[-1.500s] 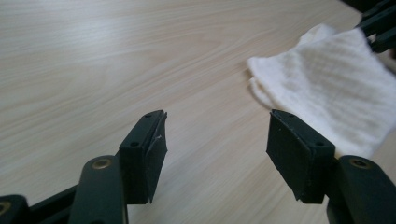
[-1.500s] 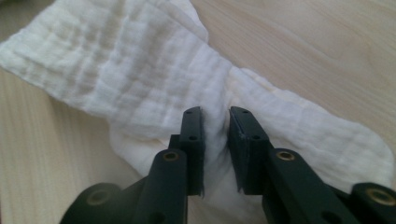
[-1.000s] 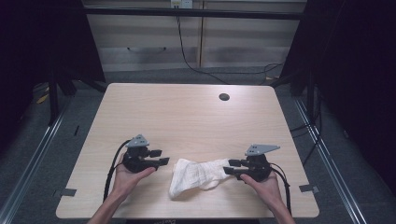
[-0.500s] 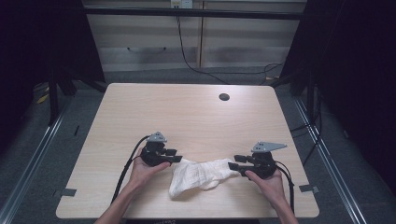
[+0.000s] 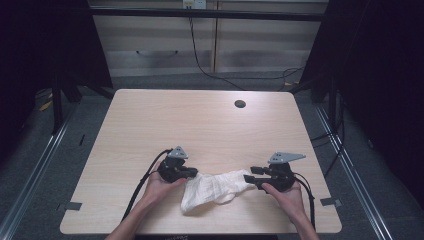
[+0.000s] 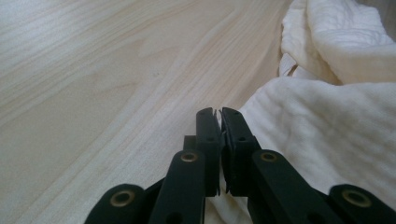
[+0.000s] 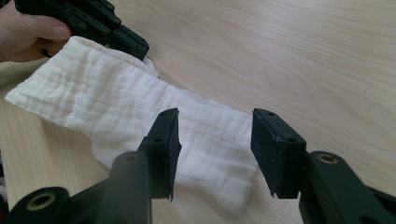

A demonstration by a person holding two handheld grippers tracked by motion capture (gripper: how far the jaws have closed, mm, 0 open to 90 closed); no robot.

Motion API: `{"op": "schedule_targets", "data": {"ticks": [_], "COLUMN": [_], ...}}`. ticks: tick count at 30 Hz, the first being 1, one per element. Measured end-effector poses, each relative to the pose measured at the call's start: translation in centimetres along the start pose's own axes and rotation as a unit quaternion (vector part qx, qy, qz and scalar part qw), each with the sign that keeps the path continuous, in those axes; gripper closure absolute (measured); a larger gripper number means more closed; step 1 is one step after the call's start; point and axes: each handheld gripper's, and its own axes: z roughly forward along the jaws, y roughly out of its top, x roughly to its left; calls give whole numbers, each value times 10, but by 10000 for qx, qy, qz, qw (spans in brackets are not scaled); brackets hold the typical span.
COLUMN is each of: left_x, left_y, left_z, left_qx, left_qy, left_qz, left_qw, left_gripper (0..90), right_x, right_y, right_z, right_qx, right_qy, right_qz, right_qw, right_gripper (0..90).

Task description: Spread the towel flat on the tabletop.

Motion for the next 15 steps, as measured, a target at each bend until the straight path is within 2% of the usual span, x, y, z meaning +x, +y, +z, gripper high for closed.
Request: {"op": "schedule_targets", "data": {"ticks": [6, 11, 15], "left_x": [-3, -4, -7], "left_y": [5, 17, 34], "left_z": [-9, -29, -44], "left_qx": [-287, -653, -856], "left_qy": [-50, 57, 116], "left_qz": [-86, -102, 37], "left_qw": [9995, 9978, 9963], "left_gripper": [876, 876, 876], "right_x": [1, 1, 1], "right_y": [0, 0, 1], "right_z": [0, -2, -2], "right_qx": [-8, 1, -32], "right_qy": [-18, -30, -22], "right_qz": [10, 10, 28], "right_qw": [10000, 10000, 10000], "right_gripper": [511, 506, 506]}}
